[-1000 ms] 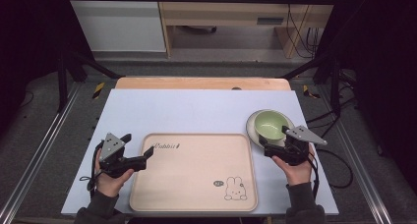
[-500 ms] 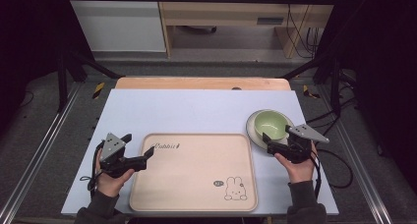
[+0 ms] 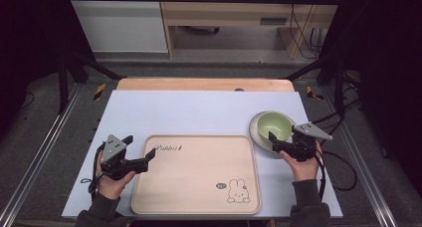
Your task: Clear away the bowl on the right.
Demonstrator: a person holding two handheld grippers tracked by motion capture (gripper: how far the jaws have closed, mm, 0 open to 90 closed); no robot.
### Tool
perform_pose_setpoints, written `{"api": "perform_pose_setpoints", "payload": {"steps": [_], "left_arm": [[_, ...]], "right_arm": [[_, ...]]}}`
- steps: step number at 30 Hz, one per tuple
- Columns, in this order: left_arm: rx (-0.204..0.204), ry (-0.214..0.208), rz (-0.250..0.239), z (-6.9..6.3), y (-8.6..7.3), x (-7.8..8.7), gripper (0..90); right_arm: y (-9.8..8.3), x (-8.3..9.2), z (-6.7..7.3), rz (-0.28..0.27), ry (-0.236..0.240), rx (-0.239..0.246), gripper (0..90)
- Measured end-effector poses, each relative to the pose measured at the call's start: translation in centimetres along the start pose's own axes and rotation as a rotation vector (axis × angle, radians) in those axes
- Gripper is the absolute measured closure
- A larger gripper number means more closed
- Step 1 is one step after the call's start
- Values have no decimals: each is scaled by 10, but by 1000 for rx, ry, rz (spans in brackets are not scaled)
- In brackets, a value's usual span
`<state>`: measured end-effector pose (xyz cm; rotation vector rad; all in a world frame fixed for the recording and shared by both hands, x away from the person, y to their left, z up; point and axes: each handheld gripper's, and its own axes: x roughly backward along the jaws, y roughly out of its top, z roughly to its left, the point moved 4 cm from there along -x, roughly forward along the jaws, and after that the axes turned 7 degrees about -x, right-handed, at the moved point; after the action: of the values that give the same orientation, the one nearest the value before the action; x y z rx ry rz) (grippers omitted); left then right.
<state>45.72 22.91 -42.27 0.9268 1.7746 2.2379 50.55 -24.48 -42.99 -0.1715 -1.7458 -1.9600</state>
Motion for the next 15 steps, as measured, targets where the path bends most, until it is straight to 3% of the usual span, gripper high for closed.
{"api": "perform_pose_setpoints", "payload": {"steps": [15], "left_arm": [[2, -1, 1, 0, 0, 0, 101]], "right_arm": [[1, -8, -17, 31, -50, -28, 165]]}}
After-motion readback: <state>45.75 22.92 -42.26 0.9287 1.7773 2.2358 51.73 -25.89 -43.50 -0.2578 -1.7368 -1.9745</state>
